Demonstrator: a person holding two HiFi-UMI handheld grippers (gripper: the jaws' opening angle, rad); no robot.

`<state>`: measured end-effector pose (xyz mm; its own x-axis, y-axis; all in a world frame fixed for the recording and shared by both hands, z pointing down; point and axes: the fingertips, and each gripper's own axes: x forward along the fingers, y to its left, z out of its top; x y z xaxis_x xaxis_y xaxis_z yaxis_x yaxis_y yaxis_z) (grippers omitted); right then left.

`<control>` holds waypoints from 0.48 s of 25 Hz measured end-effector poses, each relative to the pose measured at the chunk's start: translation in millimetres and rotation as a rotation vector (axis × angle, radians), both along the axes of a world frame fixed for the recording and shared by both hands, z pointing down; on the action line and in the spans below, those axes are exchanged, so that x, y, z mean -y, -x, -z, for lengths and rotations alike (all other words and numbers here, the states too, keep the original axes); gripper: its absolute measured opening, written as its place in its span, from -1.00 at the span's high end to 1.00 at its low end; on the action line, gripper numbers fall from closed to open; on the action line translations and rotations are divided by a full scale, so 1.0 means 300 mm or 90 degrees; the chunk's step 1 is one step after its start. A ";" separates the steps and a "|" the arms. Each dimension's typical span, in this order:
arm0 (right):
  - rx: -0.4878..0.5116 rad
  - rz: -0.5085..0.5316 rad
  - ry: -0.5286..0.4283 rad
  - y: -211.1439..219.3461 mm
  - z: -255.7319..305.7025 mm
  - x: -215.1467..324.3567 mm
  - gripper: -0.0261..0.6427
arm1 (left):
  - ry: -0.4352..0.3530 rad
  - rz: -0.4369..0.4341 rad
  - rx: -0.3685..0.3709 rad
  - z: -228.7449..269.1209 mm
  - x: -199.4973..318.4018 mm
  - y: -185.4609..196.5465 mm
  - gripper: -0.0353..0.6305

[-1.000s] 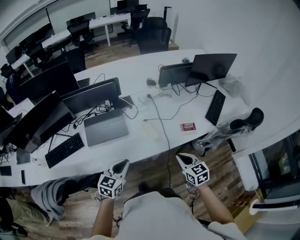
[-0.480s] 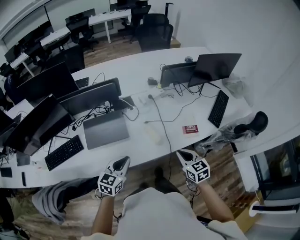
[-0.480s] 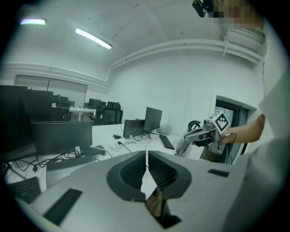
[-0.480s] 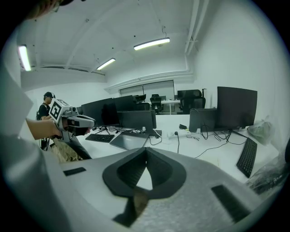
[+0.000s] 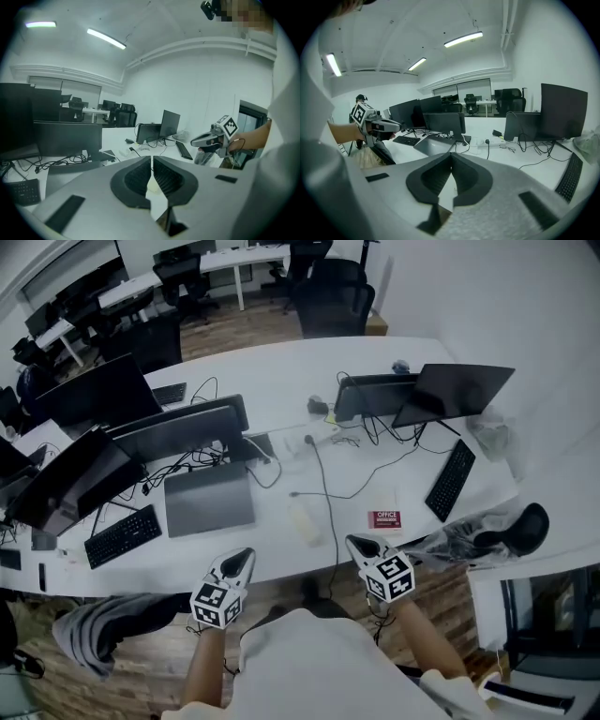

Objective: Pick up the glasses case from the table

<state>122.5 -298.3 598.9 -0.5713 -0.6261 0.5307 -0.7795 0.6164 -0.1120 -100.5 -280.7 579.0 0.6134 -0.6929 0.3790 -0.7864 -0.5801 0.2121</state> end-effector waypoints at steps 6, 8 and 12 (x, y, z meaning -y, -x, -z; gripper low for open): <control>0.007 0.043 0.025 -0.023 -0.062 0.145 0.92 | 0.020 0.032 0.013 -0.053 0.091 -0.051 0.85; 0.015 0.054 0.036 -0.027 -0.087 0.184 0.92 | 0.030 0.043 0.017 -0.075 0.111 -0.064 0.85; 0.023 0.091 0.060 -0.020 -0.149 0.251 0.92 | 0.043 0.074 0.023 -0.114 0.144 -0.086 0.85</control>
